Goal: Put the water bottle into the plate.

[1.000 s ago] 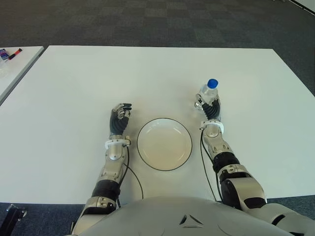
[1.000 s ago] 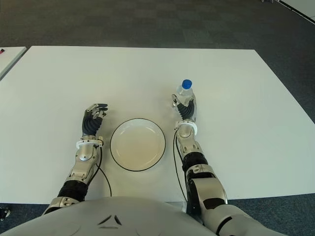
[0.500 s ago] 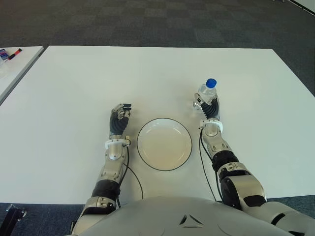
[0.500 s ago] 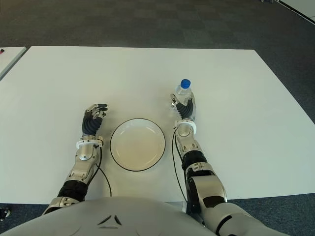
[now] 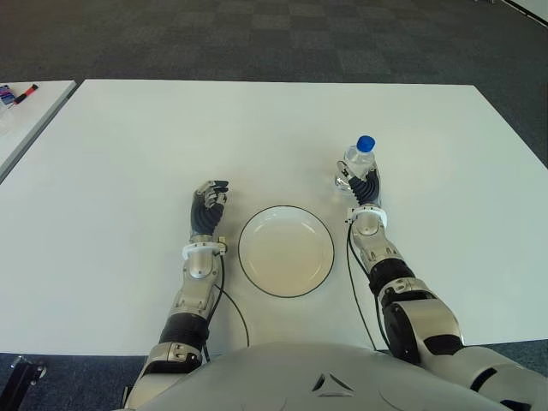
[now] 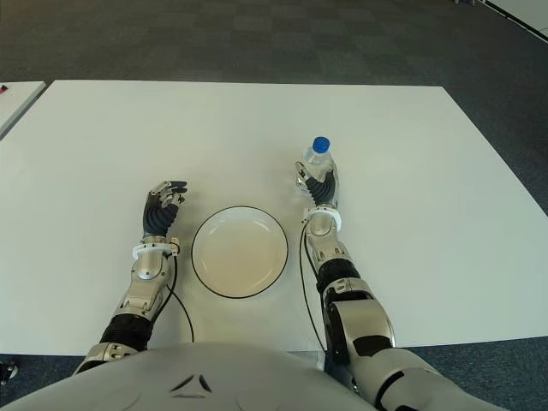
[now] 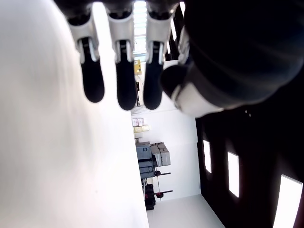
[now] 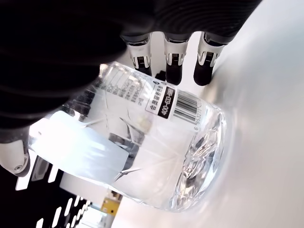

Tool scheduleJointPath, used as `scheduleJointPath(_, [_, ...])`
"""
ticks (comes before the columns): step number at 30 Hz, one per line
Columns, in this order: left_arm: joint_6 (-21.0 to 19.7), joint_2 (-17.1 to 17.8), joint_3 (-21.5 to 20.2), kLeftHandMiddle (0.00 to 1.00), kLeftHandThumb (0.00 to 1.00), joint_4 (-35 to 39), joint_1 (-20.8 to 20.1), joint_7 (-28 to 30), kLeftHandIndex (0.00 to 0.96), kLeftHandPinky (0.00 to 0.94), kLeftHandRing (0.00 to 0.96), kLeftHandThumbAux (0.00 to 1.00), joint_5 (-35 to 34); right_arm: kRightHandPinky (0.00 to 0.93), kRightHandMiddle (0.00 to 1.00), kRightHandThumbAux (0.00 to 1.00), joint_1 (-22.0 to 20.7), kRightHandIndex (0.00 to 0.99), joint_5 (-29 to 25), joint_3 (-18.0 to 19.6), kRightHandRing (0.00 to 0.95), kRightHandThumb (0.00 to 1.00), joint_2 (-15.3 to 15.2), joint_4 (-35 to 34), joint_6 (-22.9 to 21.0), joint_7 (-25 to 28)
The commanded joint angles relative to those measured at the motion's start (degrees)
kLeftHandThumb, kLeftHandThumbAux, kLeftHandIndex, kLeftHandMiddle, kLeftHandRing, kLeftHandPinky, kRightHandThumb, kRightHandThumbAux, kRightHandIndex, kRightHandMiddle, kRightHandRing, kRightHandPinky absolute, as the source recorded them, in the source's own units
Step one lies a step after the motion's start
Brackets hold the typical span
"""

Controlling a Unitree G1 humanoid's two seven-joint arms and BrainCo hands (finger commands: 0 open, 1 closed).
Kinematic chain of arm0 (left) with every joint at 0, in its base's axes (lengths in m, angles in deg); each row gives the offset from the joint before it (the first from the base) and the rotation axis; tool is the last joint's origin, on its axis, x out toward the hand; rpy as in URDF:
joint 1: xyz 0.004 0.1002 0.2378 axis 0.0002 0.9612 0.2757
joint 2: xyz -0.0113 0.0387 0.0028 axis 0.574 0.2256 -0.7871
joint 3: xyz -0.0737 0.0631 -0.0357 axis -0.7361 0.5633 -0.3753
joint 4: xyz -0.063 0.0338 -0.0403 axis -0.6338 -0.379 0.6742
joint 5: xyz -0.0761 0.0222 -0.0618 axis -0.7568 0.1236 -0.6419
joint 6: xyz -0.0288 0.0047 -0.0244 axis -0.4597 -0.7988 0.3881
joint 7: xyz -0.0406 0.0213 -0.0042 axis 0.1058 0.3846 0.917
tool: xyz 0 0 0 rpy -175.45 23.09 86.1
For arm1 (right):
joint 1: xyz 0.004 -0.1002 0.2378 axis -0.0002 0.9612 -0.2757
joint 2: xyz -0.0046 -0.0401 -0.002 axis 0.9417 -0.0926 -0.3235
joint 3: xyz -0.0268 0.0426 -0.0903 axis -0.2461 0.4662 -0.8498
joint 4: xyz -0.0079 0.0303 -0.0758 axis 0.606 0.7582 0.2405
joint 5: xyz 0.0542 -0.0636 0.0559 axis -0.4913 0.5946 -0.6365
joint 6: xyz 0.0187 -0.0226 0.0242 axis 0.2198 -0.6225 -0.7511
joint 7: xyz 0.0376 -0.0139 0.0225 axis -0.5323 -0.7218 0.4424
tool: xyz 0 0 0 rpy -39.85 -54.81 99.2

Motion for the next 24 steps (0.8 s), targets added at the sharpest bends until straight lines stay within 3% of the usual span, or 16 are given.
scheduleJointPath(1, [-0.29, 0.22, 0.15, 0.338, 0.716, -0.04, -0.07, 0.39, 0.412, 0.367, 0.346, 0.710, -0.01, 0.263, 0.147, 0.460, -0.35, 0.076, -0.72, -0.13, 0.169, 0.504, 0.84, 2.30, 2.27, 0.96])
scheduleJointPath(9, [-0.62, 0.30, 0.13, 0.335, 0.716, 0.02, -0.02, 0.55, 0.413, 0.362, 0.342, 0.710, -0.07, 0.297, 0.261, 0.491, -0.45, 0.212, -3.37, 1.48, 0.260, 0.566, 1.47, 5.03, 7.60, 2.25])
scheduleJointPath(15, [-0.07, 0.27, 0.07, 0.339, 0.716, -0.18, -0.05, 0.51, 0.412, 0.367, 0.344, 0.710, -0.19, 0.321, 0.364, 0.518, -0.85, 0.310, -6.19, 3.40, 0.326, 0.679, 2.12, 6.64, 10.11, 4.50])
scheduleJointPath(17, [-0.09, 0.25, 0.05, 0.340, 0.716, -0.22, -0.08, 0.59, 0.413, 0.361, 0.345, 0.710, -0.28, 0.332, 0.435, 0.580, -0.98, 0.332, -6.77, 3.85, 0.353, 0.838, 2.23, 7.15, 10.84, 4.81])
scheduleJointPath(20, [-0.15, 0.27, -0.01, 0.341, 0.716, -0.39, -0.23, 0.72, 0.413, 0.364, 0.346, 0.710, -0.48, 0.359, 0.486, 0.653, -1.17, 0.349, -6.86, 4.23, 0.384, 0.835, 2.33, 7.74, 11.69, 4.51])
scheduleJointPath(24, [0.14, 0.28, -0.03, 0.343, 0.716, -0.63, -0.35, 0.54, 0.413, 0.371, 0.348, 0.710, -0.51, 0.391, 0.506, 0.678, -1.37, 0.356, -6.73, 4.46, 0.413, 0.835, 2.33, 8.33, 12.02, 4.43])
